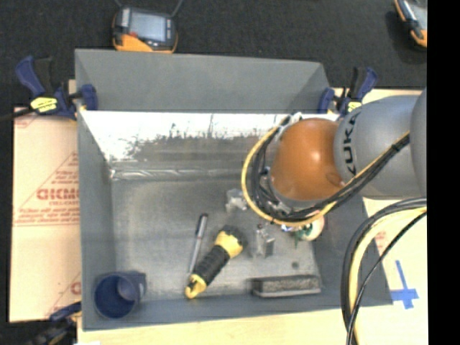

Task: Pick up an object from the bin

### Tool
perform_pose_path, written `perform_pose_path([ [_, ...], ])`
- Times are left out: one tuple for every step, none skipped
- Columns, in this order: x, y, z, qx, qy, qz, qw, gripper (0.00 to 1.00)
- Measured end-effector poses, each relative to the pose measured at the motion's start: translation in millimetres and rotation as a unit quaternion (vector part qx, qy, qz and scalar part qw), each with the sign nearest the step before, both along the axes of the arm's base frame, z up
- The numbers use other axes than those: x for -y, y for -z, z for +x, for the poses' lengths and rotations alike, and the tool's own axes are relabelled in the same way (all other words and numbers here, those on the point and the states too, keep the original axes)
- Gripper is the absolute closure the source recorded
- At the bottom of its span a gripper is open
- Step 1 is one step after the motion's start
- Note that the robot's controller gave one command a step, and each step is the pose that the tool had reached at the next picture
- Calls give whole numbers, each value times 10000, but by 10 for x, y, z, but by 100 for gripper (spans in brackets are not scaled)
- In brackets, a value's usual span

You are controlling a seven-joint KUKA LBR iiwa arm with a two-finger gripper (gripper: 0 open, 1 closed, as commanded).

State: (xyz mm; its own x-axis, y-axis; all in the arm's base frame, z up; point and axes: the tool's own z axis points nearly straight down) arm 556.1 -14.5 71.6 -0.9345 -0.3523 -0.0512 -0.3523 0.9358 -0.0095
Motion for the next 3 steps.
perform_pose_path([
  [-593,6,-232,-23,902,50,9959,0],
  [-712,5,352,7,740,29,9973,0],
  [-1128,12,723,-51,1523,89,9883,100],
])
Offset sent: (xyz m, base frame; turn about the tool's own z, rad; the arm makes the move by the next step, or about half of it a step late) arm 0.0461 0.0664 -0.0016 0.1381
